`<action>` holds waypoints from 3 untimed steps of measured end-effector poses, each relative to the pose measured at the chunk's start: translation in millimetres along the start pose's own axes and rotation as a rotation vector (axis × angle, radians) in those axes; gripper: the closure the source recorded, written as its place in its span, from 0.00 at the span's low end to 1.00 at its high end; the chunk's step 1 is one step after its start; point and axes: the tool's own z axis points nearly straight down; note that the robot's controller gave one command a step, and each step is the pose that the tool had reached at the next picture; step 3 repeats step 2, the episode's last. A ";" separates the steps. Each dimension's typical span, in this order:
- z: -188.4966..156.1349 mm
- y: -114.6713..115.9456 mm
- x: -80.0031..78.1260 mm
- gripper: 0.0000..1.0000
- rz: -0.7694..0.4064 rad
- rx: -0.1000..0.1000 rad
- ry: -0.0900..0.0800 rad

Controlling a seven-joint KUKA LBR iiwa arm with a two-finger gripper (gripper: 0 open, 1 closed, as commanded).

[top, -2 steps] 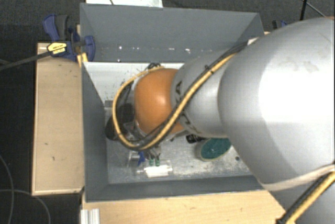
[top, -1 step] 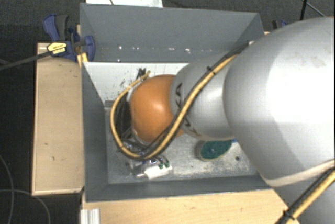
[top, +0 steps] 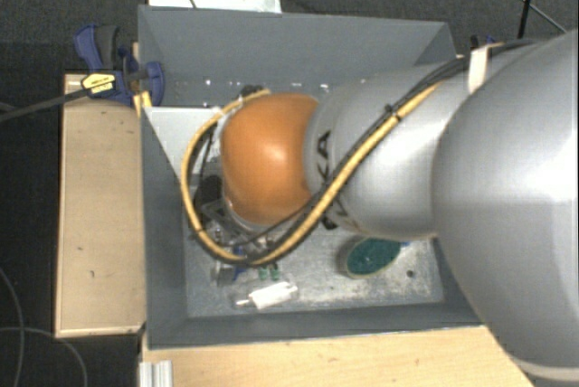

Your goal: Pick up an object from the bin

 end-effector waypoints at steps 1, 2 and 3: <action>-63.1 -1.7 -9.8 1.00 0.000 0.000 -0.004; -54.8 -33.3 -26.3 1.00 0.002 0.002 0.001; -54.8 -33.3 -26.3 1.00 0.002 0.002 0.001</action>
Offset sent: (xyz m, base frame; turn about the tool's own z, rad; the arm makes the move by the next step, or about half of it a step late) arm 0.0076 -0.0020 0.0589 -0.0005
